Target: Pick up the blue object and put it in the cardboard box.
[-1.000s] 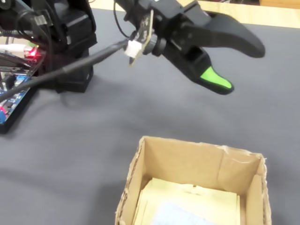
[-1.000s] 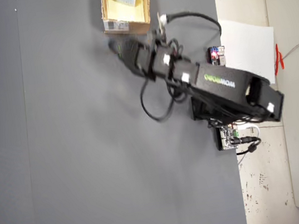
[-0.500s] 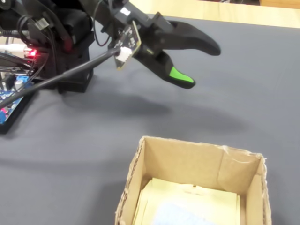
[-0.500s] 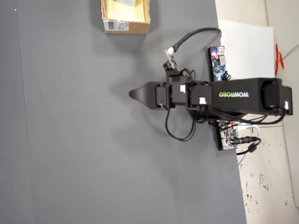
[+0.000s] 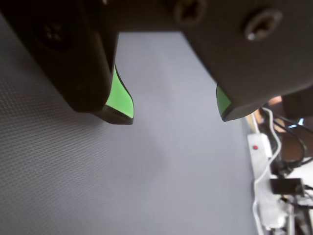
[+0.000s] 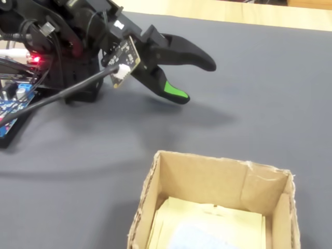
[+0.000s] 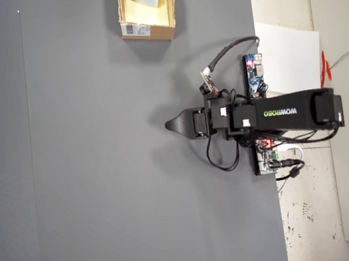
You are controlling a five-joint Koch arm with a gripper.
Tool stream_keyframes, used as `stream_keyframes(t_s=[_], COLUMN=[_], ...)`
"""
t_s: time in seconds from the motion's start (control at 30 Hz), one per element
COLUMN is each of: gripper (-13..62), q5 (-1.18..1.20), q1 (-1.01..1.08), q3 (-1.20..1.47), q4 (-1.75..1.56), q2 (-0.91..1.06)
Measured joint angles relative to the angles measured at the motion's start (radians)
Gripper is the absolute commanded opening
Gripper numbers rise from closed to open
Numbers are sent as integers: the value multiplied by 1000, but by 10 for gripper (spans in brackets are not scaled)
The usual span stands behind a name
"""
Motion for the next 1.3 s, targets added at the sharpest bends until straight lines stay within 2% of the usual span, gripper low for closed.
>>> stream_keyframes(t_s=[0.33,1.3], gripper=[337,340], q5=[5,3], q1=[-20,-14], q3=[17,17], q4=[107,123], q2=[2,3])
